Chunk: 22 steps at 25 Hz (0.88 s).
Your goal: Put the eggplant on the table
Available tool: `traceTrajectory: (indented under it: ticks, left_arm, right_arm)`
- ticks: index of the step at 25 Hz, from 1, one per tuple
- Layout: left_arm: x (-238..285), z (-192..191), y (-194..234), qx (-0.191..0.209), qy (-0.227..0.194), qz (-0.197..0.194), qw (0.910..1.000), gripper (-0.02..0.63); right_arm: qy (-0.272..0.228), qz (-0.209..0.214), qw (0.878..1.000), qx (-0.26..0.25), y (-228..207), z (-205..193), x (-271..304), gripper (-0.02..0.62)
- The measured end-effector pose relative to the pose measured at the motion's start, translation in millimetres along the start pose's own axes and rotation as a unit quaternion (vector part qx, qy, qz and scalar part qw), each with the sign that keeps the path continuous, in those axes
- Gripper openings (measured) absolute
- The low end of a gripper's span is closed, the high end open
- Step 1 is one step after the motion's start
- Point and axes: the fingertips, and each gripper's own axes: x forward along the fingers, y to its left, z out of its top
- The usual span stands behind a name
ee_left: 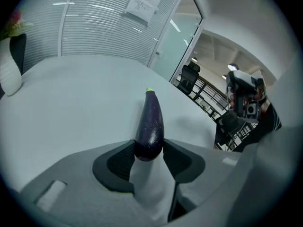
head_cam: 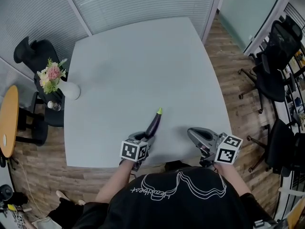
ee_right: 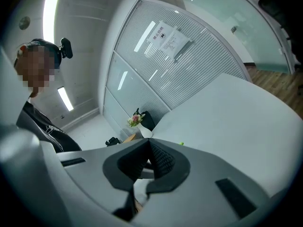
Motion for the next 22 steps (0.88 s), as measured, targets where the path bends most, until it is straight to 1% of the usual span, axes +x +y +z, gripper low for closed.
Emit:
traceTrajectory:
  ticks: [5, 8, 12, 19, 22]
  left_arm:
    - [11.6, -3.6, 7.1, 0.005, 0.017, 0.019, 0.9996, 0.193]
    - [16.3, -6.9, 7.9, 0.007, 0.024, 0.024, 0.9994, 0.194]
    - [18.2, -5.2, 10.6, 0.001, 0.019, 0.023, 0.9996, 0.193]
    - [21.9, -6.5, 9.2, 0.015, 0.027, 0.033, 0.9990, 0.195]
    - [22.2, -5.5, 6.5, 0.014, 0.021, 0.035, 0.9990, 0.205]
  right_arm:
    - [0.002, -0.003, 1.000, 0.008, -6.6, -2.5, -0.3, 0.008]
    - [0.004, -0.006, 1.000, 0.013, -9.2, -6.8, -2.6, 0.008]
    - [0.002, -0.008, 1.000, 0.013, -8.9, -6.9, -4.2, 0.008]
    - [-0.001, -0.011, 1.000, 0.013, -4.9, -9.9, -11.3, 0.008]
    - [-0.002, -0.012, 1.000, 0.015, -4.3, -12.0, -16.8, 0.008]
